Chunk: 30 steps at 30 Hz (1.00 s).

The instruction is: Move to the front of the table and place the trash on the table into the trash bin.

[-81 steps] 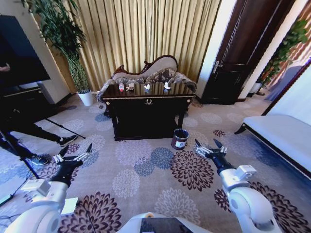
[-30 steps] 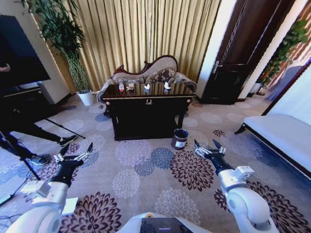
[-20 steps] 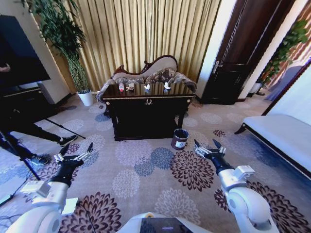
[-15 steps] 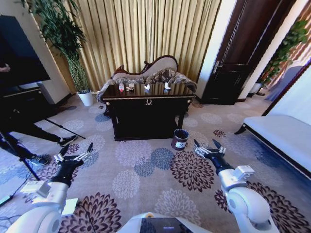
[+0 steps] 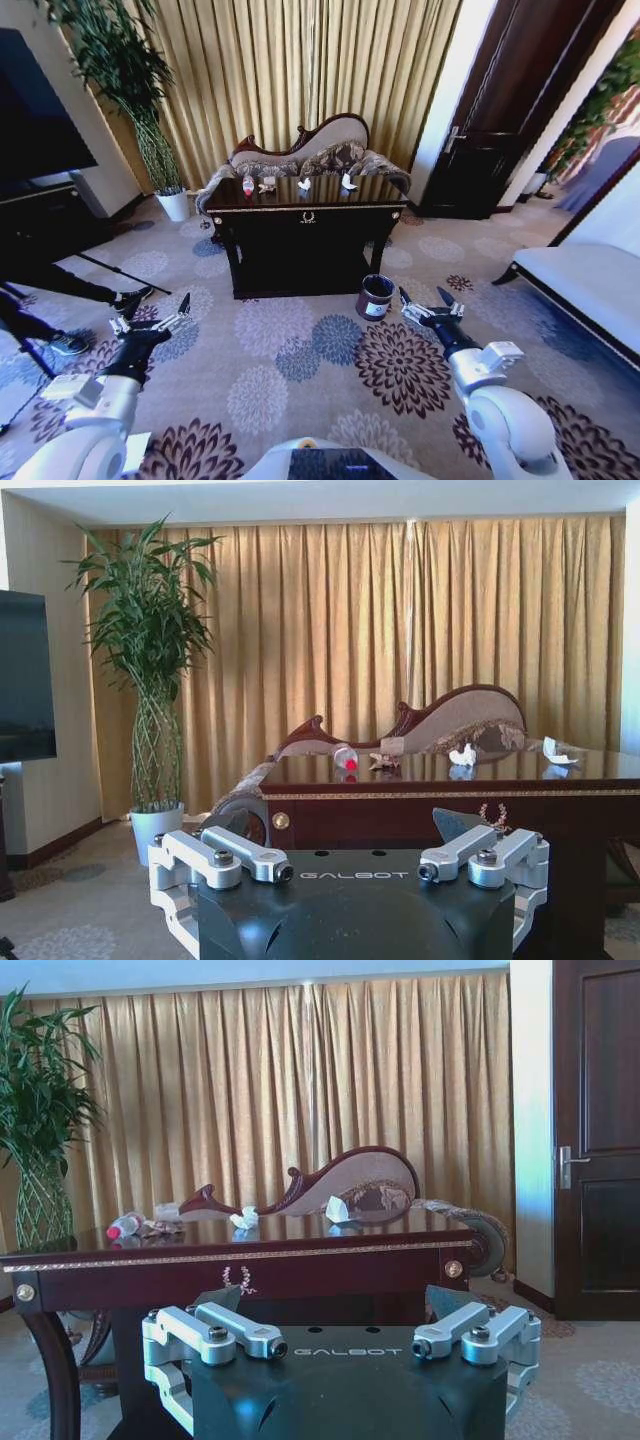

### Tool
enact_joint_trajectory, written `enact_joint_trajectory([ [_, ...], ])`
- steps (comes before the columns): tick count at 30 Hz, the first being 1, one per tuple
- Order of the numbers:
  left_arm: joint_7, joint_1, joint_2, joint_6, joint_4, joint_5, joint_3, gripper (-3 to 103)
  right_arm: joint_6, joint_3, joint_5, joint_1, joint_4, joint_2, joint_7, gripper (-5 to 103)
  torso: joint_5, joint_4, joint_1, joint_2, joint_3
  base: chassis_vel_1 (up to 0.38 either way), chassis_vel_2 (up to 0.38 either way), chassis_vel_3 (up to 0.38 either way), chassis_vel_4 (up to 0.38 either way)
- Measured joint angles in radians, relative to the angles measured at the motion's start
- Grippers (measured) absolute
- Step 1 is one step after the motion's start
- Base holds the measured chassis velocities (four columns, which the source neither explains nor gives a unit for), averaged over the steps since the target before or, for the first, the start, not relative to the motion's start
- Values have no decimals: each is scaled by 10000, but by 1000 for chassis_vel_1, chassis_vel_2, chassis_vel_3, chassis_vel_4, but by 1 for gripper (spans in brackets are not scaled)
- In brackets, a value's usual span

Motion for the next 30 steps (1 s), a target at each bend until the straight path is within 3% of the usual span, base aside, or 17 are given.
enact_joint_trajectory([
  [30, 8, 48, -57, -17, 0, -12, -2, 100, 22, -48, -12, -19, 11, -3, -23, 100, -4, -1, -5, 2, -2, -139, 142, 131, -140],
])
